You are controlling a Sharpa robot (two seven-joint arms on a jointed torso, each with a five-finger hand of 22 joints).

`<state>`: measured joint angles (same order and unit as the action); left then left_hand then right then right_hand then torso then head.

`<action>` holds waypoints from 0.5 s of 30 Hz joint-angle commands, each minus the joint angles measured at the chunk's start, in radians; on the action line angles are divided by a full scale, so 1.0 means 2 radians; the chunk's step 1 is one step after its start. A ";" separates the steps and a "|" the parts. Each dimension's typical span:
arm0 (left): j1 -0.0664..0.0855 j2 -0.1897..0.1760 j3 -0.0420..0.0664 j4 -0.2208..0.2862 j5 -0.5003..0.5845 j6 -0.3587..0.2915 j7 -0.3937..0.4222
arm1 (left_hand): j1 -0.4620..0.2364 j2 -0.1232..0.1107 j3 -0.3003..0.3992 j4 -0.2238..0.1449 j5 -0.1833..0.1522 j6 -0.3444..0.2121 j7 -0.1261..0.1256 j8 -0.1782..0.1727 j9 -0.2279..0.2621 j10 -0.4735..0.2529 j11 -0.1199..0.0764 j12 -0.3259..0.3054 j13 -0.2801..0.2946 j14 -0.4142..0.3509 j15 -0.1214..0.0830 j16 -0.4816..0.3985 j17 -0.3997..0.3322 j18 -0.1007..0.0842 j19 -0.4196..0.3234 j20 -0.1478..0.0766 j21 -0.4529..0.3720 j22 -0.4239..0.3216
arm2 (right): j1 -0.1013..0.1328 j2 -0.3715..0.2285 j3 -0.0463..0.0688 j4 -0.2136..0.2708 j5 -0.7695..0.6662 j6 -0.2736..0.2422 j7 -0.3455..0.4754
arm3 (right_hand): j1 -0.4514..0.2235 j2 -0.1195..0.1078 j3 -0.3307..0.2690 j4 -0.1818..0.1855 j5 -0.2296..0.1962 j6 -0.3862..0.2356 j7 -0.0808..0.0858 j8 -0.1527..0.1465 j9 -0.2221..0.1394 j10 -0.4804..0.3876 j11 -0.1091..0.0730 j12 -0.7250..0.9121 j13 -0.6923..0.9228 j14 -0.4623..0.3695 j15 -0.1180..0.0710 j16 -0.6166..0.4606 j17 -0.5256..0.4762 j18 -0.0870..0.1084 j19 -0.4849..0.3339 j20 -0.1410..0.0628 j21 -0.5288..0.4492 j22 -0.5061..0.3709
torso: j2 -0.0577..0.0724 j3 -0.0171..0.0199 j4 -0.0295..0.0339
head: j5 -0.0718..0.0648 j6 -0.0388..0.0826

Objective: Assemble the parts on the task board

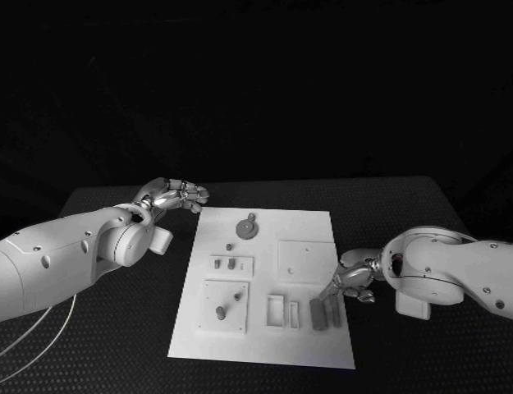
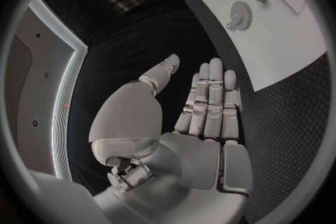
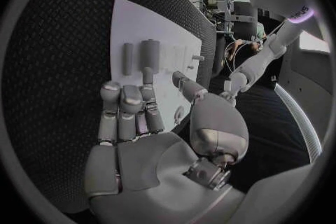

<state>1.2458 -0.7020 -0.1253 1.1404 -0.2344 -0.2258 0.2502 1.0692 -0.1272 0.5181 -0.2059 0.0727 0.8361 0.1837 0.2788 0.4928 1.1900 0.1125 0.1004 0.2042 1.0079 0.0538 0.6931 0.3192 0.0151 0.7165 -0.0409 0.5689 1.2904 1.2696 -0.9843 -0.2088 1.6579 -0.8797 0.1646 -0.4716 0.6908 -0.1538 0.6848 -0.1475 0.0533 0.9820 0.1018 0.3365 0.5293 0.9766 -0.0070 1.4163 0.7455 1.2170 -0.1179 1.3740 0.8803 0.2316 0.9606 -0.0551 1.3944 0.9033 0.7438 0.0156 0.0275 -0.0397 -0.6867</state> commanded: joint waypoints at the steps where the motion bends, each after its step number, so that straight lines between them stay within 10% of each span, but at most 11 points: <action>1: 0.000 0.001 0.000 0.002 0.003 0.007 0.005 | -0.002 0.001 0.000 0.003 -0.002 -0.001 0.000 0.002 -0.001 0.005 0.001 -0.002 0.000 0.003 0.002 -0.003 0.001 0.006 0.005 -0.001 -0.002 0.001 | 0.000 0.002 -0.003 0.005 -0.012 0.016 -0.018 | -0.005 0.001 0.005 0.000 -0.002 0.000 -0.001 -0.002 0.000 0.007 -0.002 0.001 0.001 0.005 0.000 0.003 0.001 0.015 0.001 -0.004 0.002 0.001 | -0.001 0.0002 -0.0004 | 0.001 -0.001; 15: 0.000 0.001 0.000 0.002 0.003 0.006 0.006 | -0.003 0.000 -0.001 0.004 -0.002 -0.002 0.000 0.002 -0.001 0.004 0.001 -0.002 0.000 0.003 0.002 -0.004 0.001 0.006 0.005 -0.001 -0.003 0.001 | -0.001 0.019 -0.013 0.004 -0.026 -0.012 -0.023 | -0.007 -0.007 0.010 -0.005 -0.002 -0.002 0.001 -0.005 0.001 0.009 0.000 0.001 0.006 0.006 0.002 0.003 0.006 0.015 0.002 -0.005 0.004 0.002 | 0.000 0.0000 0.0008 | 0.001 -0.001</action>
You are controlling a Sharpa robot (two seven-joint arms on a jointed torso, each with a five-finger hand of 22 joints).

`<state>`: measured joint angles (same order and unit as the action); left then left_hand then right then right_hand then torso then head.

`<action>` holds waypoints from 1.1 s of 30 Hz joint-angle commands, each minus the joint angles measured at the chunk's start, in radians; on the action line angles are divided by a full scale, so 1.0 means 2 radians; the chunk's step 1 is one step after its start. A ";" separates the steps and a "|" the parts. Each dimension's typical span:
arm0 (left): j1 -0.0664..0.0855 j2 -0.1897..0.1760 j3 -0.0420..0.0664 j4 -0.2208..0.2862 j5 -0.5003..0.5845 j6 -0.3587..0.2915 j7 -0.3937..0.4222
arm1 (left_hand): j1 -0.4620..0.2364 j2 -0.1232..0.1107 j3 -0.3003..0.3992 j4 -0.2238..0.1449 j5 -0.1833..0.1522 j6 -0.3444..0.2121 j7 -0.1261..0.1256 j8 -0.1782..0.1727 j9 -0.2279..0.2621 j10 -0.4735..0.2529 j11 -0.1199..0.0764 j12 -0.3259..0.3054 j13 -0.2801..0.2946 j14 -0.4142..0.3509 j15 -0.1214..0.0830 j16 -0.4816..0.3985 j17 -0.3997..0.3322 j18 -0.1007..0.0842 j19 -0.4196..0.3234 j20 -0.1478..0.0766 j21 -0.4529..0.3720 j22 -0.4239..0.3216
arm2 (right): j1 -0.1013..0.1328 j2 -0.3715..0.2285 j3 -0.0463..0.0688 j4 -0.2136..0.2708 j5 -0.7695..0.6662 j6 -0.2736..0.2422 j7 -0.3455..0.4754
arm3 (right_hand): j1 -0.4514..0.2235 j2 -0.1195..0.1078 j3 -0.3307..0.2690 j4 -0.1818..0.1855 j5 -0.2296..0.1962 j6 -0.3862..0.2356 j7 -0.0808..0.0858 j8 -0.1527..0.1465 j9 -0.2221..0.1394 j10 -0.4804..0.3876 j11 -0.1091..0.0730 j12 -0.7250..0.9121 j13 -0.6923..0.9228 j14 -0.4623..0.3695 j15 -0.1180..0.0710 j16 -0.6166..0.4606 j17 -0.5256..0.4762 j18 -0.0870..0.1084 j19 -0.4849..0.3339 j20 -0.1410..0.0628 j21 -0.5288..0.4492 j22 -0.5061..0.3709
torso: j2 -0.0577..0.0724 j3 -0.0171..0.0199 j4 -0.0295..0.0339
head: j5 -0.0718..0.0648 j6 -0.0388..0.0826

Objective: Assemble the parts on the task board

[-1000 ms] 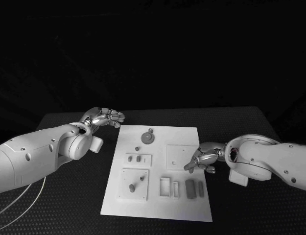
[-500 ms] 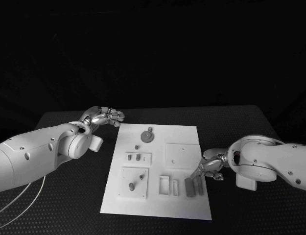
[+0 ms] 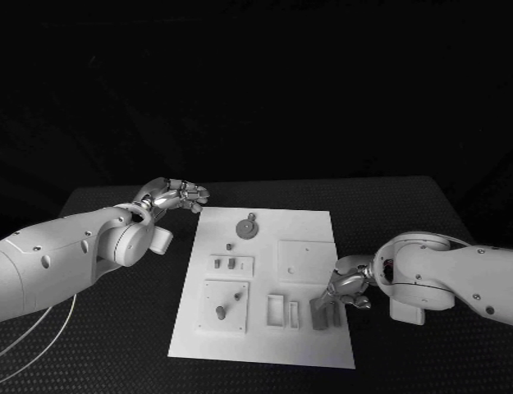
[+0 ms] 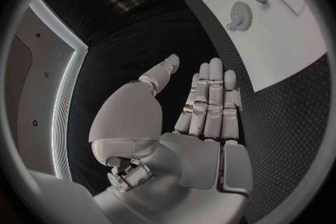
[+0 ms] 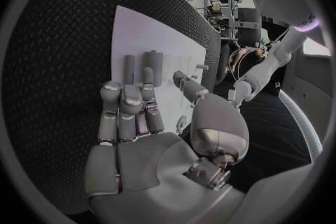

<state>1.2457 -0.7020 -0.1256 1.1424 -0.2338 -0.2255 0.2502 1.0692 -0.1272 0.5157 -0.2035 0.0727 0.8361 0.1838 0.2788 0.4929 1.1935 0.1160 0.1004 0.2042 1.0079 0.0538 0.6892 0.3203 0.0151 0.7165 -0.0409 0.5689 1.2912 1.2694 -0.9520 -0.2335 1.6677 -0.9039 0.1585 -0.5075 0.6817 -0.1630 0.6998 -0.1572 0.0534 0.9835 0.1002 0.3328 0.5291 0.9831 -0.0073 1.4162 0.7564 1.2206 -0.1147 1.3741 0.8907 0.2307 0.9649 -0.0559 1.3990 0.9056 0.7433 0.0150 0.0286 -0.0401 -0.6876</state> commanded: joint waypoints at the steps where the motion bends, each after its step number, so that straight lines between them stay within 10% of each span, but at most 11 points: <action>1: 0.000 0.001 0.000 0.001 0.003 0.006 0.006 | -0.004 0.000 0.000 0.003 -0.002 -0.002 0.000 0.002 -0.001 0.002 -0.001 -0.002 -0.001 0.003 0.002 -0.002 0.001 0.006 0.005 -0.001 -0.003 0.001 | 0.000 0.004 -0.001 -0.001 -0.013 -0.008 -0.005 | -0.002 -0.003 0.003 0.000 -0.002 -0.003 0.002 -0.003 0.001 0.006 0.000 0.001 0.001 0.005 0.000 0.003 0.001 0.016 0.001 -0.005 0.002 0.001 | 0.000 0.0004 0.0001 | 0.001 -0.001; 21: 0.000 -0.001 0.000 0.002 0.003 0.006 0.005 | -0.004 -0.001 0.000 0.003 -0.002 -0.002 0.000 0.002 -0.001 0.002 -0.001 -0.003 -0.001 0.003 0.002 -0.003 0.002 0.006 0.005 -0.001 -0.004 0.001 | -0.016 0.044 -0.007 -0.017 -0.043 -0.029 -0.015 | -0.021 -0.025 -0.008 0.003 -0.002 -0.009 0.004 -0.008 0.002 0.005 0.002 -0.002 0.008 0.006 0.003 0.001 0.008 0.016 0.002 -0.006 0.004 0.001 | 0.000 0.0007 -0.0003 | 0.005 -0.005; 33: 0.000 -0.001 0.000 0.004 0.003 0.006 0.005 | -0.004 -0.001 0.000 0.004 -0.002 -0.002 0.000 0.002 -0.001 0.002 -0.001 -0.003 -0.001 0.003 0.002 -0.003 0.002 0.006 0.005 -0.001 -0.004 0.001 | -0.018 0.064 -0.007 -0.020 -0.050 -0.043 -0.022 | -0.045 -0.015 -0.059 -0.028 -0.002 -0.018 0.006 -0.013 0.006 0.001 0.004 -0.008 0.018 0.004 0.004 -0.005 0.016 0.016 -0.005 -0.010 0.002 0.001 | 0.001 -0.0004 -0.0002 | 0.006 -0.003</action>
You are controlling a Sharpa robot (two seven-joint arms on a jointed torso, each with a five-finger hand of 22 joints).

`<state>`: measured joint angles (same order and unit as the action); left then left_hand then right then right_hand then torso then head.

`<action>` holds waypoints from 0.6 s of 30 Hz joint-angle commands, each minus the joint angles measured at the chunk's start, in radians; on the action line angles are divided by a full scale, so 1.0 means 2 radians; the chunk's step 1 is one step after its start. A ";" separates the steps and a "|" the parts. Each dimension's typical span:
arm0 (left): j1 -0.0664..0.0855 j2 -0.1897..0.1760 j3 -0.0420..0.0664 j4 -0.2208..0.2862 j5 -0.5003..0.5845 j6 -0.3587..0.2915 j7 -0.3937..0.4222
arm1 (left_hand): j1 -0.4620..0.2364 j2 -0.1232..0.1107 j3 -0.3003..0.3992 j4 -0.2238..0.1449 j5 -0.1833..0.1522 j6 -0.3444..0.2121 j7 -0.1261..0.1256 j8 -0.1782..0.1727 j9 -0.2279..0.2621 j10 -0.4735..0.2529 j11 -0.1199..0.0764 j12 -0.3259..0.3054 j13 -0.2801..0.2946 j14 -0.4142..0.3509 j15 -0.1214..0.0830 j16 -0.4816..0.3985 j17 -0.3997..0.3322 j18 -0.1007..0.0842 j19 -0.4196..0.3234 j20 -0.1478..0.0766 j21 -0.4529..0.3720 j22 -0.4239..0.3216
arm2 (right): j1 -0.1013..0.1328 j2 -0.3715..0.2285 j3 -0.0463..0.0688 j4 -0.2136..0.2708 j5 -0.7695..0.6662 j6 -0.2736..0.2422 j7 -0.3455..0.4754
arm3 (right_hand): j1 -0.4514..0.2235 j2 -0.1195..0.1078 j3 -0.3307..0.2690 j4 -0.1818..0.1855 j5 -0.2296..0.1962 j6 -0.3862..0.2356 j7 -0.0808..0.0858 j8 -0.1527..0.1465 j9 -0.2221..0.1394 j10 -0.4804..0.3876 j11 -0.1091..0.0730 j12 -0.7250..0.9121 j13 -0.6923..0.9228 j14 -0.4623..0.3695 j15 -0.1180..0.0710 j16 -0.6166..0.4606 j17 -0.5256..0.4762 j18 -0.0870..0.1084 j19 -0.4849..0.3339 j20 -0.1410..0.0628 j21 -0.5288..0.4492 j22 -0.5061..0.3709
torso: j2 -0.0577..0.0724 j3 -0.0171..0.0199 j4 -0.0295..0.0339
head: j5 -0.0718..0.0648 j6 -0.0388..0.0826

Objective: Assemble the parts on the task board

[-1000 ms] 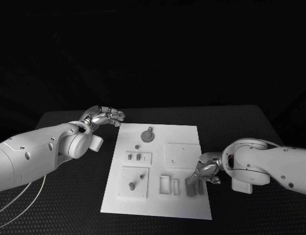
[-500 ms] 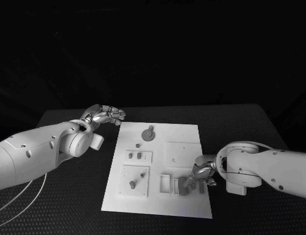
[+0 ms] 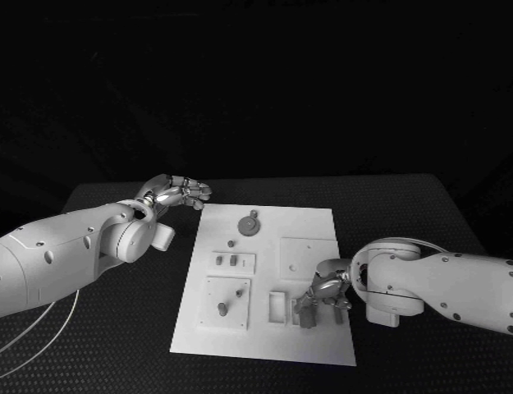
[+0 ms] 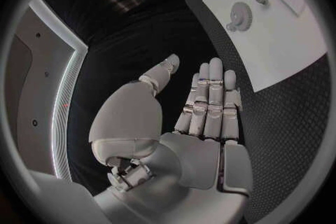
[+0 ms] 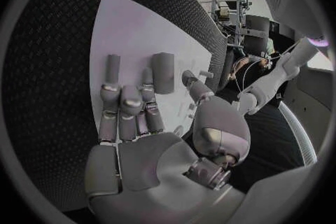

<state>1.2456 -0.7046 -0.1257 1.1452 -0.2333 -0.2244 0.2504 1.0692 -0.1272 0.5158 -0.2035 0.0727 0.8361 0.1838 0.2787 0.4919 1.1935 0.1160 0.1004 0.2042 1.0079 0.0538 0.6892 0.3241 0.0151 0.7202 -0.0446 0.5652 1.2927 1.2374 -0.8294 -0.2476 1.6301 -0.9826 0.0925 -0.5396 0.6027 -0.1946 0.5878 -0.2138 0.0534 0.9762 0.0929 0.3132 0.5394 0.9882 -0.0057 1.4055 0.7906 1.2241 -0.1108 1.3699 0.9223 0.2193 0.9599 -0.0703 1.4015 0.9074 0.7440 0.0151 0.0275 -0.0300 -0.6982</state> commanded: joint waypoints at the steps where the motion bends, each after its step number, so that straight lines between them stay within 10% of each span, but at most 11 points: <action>1: 0.000 0.000 0.000 0.002 0.003 0.006 0.005 | -0.004 -0.001 0.000 0.004 -0.002 -0.002 0.000 0.002 -0.001 0.002 -0.001 -0.003 -0.001 0.003 0.002 -0.003 0.001 0.006 0.003 0.001 -0.002 0.001 | -0.003 0.003 0.000 -0.002 -0.011 -0.010 -0.007 | -0.006 0.001 -0.004 0.000 -0.002 -0.014 0.010 -0.004 0.001 -0.002 0.003 -0.002 0.001 0.002 0.002 -0.003 0.001 0.021 -0.002 -0.003 0.001 0.000 | 0.000 -0.0005 0.0006 | 0.002 0.002; 8: 0.000 -0.002 0.000 0.004 0.003 0.005 0.004 | -0.004 -0.001 0.000 0.003 -0.002 -0.002 0.000 0.002 -0.001 0.002 -0.001 -0.003 -0.001 0.003 0.002 -0.003 0.001 0.006 0.003 0.001 -0.002 0.001 | -0.006 0.007 0.000 -0.006 -0.018 -0.011 -0.010 | -0.004 0.007 -0.003 -0.004 -0.002 -0.014 0.010 -0.004 0.001 -0.002 0.003 -0.003 0.002 0.003 0.002 -0.004 0.002 0.021 -0.002 -0.004 0.001 0.000 | 0.000 -0.0005 0.0009 | 0.002 0.002; 18: 0.000 -0.004 0.000 0.005 0.003 0.005 0.003 | -0.003 0.000 0.000 0.003 -0.001 -0.002 0.000 0.003 -0.001 0.002 -0.001 -0.003 -0.001 0.003 0.001 -0.003 0.001 0.006 0.003 0.001 -0.002 0.001 | -0.006 0.007 0.000 -0.006 -0.028 -0.017 -0.010 | 0.071 0.049 0.049 -0.032 -0.002 -0.005 0.008 -0.001 0.004 0.003 0.001 -0.004 0.006 0.007 0.001 -0.006 0.005 0.021 0.001 -0.007 0.002 0.000 | 0.000 0.0001 0.0003 | 0.002 0.000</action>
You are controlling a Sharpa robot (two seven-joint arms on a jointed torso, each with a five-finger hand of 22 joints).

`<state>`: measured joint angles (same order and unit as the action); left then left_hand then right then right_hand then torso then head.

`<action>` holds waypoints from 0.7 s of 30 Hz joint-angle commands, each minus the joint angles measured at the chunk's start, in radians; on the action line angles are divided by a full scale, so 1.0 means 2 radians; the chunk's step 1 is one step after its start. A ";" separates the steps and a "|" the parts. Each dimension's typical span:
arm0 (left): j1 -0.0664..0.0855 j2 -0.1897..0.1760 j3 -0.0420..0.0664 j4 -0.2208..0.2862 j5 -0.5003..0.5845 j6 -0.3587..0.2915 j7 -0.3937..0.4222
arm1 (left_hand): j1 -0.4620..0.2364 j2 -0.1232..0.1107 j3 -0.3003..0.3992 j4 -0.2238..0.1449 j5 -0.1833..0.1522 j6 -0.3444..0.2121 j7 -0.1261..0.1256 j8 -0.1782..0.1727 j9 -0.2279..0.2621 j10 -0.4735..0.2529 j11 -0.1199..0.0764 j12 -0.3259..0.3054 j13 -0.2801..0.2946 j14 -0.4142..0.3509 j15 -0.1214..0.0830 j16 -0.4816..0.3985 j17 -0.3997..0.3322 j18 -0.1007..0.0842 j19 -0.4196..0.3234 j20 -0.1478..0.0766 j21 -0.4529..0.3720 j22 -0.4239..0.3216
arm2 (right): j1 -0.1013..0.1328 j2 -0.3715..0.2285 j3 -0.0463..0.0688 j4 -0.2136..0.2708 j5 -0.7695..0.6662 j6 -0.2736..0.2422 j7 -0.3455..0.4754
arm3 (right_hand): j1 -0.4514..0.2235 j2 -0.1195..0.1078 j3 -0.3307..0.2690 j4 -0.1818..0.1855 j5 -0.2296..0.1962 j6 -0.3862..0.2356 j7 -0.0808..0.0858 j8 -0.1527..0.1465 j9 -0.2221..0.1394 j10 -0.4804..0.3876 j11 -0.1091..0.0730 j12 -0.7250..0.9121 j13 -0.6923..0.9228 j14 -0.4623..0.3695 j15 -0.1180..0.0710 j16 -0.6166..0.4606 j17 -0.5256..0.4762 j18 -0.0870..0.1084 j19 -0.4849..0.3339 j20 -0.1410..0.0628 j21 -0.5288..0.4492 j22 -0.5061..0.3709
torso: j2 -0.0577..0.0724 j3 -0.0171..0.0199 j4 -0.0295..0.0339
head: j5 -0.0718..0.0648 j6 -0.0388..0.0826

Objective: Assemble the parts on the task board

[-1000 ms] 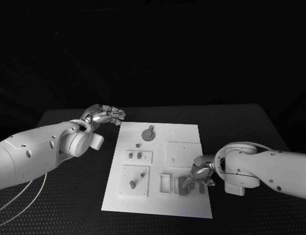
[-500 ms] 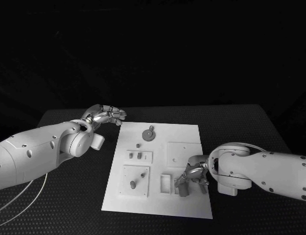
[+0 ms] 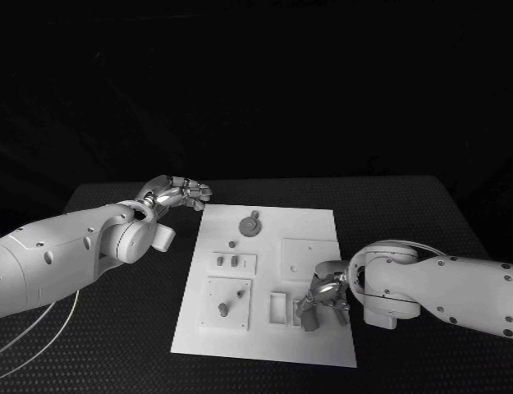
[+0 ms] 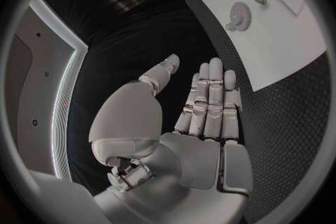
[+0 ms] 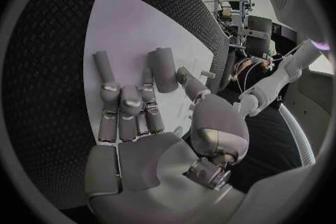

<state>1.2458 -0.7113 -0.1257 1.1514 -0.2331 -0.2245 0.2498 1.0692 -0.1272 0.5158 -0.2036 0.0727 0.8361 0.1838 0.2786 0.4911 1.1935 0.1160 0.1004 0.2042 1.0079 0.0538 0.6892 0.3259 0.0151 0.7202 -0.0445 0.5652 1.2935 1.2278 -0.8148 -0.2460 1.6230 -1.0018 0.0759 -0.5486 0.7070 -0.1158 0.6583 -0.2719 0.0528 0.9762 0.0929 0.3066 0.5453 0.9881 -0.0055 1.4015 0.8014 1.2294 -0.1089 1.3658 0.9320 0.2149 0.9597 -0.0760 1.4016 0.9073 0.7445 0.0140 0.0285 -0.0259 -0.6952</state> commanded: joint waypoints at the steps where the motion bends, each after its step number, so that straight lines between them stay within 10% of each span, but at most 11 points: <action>1: 0.000 -0.001 0.000 0.001 0.003 0.005 0.004 | -0.003 0.000 0.000 0.003 -0.001 -0.002 0.000 0.003 -0.001 0.002 -0.001 -0.003 -0.001 0.003 0.001 -0.003 0.001 0.006 0.003 0.001 -0.002 0.001 | -0.001 -0.001 -0.001 -0.002 -0.018 -0.010 -0.004 | 0.031 0.014 0.030 -0.002 -0.002 -0.003 0.007 0.003 0.001 0.004 0.001 -0.003 0.001 0.005 0.000 -0.004 0.001 0.023 0.001 -0.003 0.002 0.000 | 0.000 0.0009 -0.0002 | 0.000 -0.001; 21: 0.000 -0.001 0.000 -0.002 0.003 0.004 0.004 | -0.003 -0.002 -0.001 0.003 -0.002 -0.003 0.000 0.003 -0.001 0.002 -0.001 -0.003 -0.001 0.003 0.002 -0.004 0.002 0.006 0.003 0.001 -0.003 0.001 | 0.016 -0.023 -0.001 0.022 0.036 -0.032 0.016 | 0.035 0.013 0.078 0.011 -0.001 0.017 0.003 0.007 0.003 0.016 -0.002 -0.008 0.007 0.011 -0.003 -0.009 0.007 0.023 0.006 0.007 0.006 0.000 | -0.001 0.0014 -0.0009 | 0.002 0.002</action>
<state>1.2458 -0.7145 -0.1258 1.1470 -0.2329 -0.2248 0.2496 1.0692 -0.1272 0.5158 -0.2036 0.0727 0.8361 0.1838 0.2786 0.4912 1.1935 0.1160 0.1004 0.2033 1.0079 0.0538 0.6853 0.3283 0.0151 0.7201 -0.0445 0.5652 1.2951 1.2570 -0.8595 -0.2477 1.6614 -0.9698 0.0215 -0.5367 0.7419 -0.1249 0.8063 -0.2470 0.0466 1.0036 0.0983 0.3093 0.5451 0.9977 0.0032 1.3890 0.8141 1.2451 -0.1138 1.3507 0.9444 0.1982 0.9737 -0.0684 1.4094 0.9071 0.7427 0.0170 0.0265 -0.0203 -0.6913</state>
